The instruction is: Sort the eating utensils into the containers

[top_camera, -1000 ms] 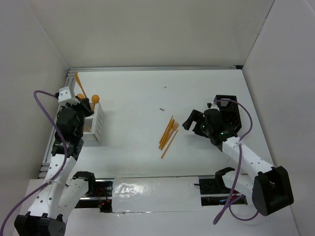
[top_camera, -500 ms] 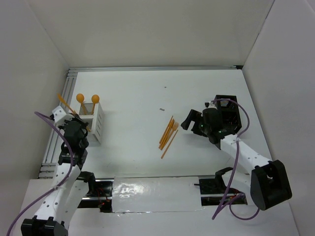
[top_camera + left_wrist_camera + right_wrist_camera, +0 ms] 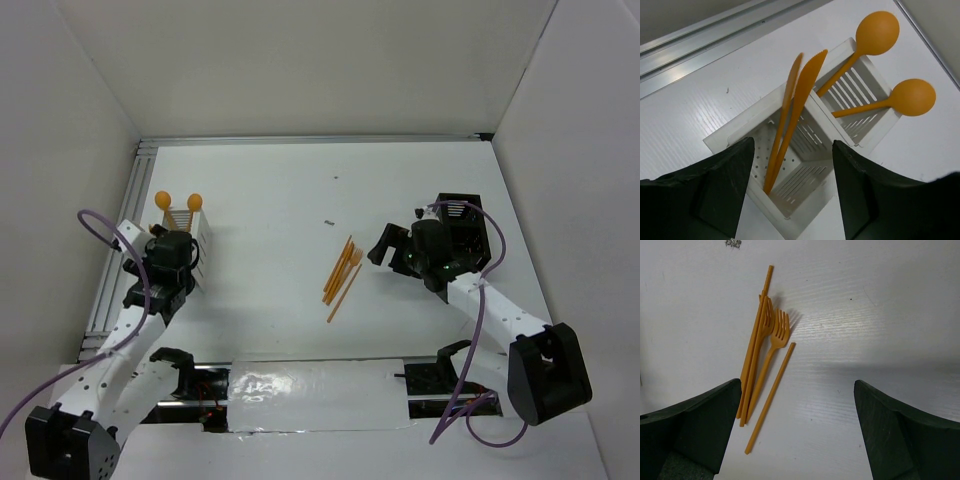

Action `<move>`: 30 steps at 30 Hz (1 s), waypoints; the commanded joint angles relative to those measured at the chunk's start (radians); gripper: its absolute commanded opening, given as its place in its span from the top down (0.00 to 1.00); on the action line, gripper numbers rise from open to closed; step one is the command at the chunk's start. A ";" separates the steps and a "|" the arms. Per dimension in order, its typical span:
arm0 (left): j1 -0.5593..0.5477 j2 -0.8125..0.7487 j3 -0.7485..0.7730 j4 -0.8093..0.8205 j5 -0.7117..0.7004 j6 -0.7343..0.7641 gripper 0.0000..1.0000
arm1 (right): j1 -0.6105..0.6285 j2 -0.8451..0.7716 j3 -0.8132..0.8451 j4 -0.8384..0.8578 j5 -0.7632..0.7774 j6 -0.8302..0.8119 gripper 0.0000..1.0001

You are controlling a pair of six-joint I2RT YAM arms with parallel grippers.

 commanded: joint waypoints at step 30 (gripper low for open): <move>-0.577 0.635 0.484 0.130 1.098 0.798 0.23 | -0.023 -0.138 0.001 -0.106 0.124 0.082 0.00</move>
